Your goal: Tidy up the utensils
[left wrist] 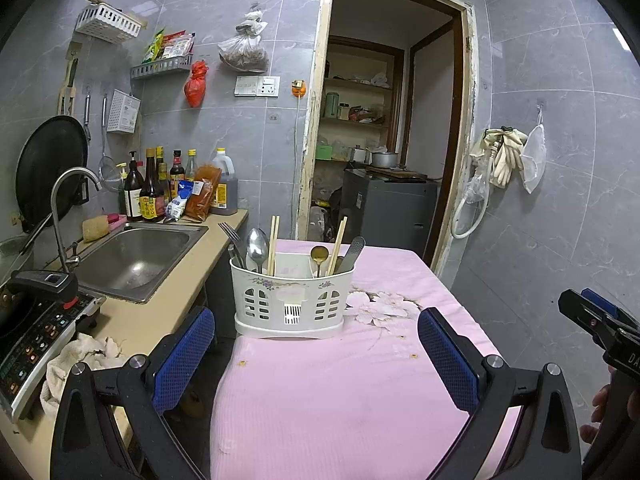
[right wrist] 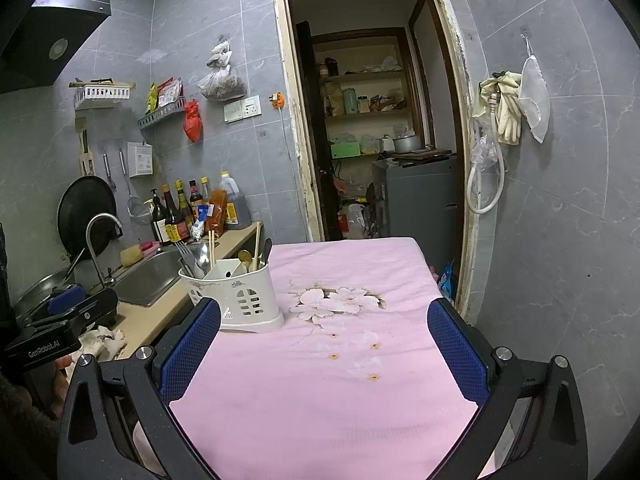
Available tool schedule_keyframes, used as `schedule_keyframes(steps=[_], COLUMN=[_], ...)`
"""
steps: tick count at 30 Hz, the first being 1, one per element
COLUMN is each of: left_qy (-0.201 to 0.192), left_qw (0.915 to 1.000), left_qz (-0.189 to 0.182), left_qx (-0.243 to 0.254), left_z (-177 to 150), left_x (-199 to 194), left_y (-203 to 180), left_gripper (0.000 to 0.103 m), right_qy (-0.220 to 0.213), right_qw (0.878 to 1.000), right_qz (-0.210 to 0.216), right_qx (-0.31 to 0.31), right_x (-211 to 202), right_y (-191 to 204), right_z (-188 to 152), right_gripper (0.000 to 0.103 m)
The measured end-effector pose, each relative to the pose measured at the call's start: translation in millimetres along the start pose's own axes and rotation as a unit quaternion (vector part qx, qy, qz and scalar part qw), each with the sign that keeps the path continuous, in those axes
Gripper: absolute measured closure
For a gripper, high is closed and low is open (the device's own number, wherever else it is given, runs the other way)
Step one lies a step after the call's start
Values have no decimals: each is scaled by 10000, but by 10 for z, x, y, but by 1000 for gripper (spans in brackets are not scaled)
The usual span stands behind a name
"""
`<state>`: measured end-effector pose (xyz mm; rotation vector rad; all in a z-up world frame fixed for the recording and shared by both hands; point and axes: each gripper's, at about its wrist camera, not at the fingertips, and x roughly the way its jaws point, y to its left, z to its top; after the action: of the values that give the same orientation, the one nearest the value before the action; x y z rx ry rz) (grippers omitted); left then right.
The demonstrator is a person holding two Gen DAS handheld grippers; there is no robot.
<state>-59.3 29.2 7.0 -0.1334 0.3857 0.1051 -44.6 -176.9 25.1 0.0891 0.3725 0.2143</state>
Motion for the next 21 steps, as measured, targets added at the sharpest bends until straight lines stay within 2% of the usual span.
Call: schedule_keyframes(steps=[21], left_qy=[1], left_qw=[10000], left_qz=[6], left_qx=[3], left_z=[-4], left_x=[-3], left_y=[-10], left_gripper=[1], right_qy=[4], right_qw=[10000], right_qz=[0], right_qx=[1], right_x=[3], right_y=[-12], right_z=[1], right_gripper=[2])
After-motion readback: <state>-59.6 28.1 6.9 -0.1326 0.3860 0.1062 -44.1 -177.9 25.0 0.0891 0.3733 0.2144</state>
